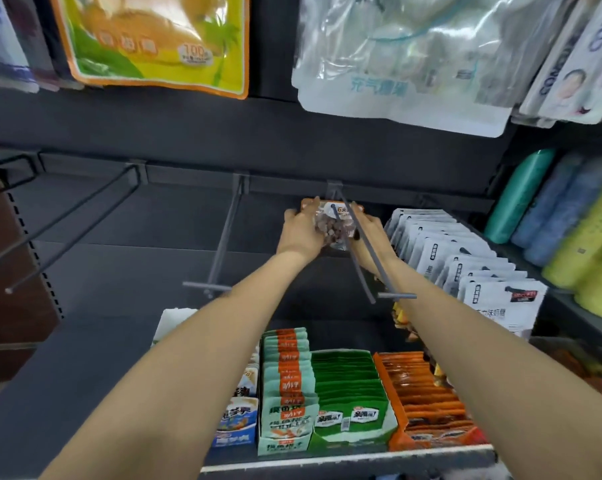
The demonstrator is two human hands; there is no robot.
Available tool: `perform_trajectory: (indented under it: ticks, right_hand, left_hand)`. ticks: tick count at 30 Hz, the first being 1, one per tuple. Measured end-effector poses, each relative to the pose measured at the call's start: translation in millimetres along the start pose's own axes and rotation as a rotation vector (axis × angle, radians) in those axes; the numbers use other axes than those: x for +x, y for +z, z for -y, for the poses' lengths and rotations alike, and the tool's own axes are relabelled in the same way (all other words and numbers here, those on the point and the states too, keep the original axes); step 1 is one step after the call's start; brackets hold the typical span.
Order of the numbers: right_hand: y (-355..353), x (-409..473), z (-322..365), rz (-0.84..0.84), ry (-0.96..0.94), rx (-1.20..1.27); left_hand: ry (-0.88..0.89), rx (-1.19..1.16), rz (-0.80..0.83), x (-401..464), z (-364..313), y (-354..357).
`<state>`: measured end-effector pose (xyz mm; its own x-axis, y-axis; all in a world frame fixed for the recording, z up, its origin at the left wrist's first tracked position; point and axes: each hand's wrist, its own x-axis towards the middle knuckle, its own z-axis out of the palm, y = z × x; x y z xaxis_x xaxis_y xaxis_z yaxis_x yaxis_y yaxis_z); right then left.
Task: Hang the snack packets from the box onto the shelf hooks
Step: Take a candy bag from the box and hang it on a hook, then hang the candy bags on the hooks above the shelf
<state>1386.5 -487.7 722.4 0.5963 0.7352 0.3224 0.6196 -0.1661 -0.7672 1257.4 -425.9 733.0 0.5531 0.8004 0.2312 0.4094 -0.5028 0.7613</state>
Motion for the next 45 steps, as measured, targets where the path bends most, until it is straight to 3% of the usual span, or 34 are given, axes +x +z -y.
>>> perform_trajectory:
  ticks: [5, 8, 12, 17, 24, 28, 32, 37, 45]
  right_hand:
    - [-13.1, -53.1, 31.6, 0.014, 0.204, 0.17]
    - [-24.5, -109.8, 40.0, 0.061, 0.229, 0.044]
    - [-27.4, -179.2, 18.9, 0.081, 0.103, -0.091]
    - [-38.2, -291.1, -28.4, 0.262, 0.163, -0.19]
    - [-51.1, -411.5, -114.0, 0.505, 0.194, -0.502]
    - [-67.3, -436.0, -139.0, 0.468, 0.184, -0.603]
    - [-78.6, -434.5, -148.4, 0.305, 0.114, -0.712]
    - [-87.7, -414.9, -155.0, 0.266, 0.169, -0.617]
    - [-118.5, -407.4, -138.6, 0.094, 0.286, 0.109]
  left_hand:
    - [0.02, 0.1, -0.164, -31.7, 0.0, -4.4]
    - [0.063, 0.046, -0.13, -72.5, 2.2, -4.4]
    - [0.019, -0.034, -0.041, -147.6, 7.9, 5.9]
    - [-0.043, -0.017, 0.1, -252.2, 25.6, 43.3]
    - [-0.19, 0.12, 0.498, -369.1, 60.7, 112.6]
    - [-0.162, 0.157, 0.633, -402.1, 59.4, 132.5]
    - [-0.136, 0.15, 0.635, -405.3, 49.4, 151.1]
    - [-0.101, 0.072, 0.582, -392.0, 31.7, 171.7]
    - [-0.136, -0.115, 0.315, -373.8, 11.7, 159.9]
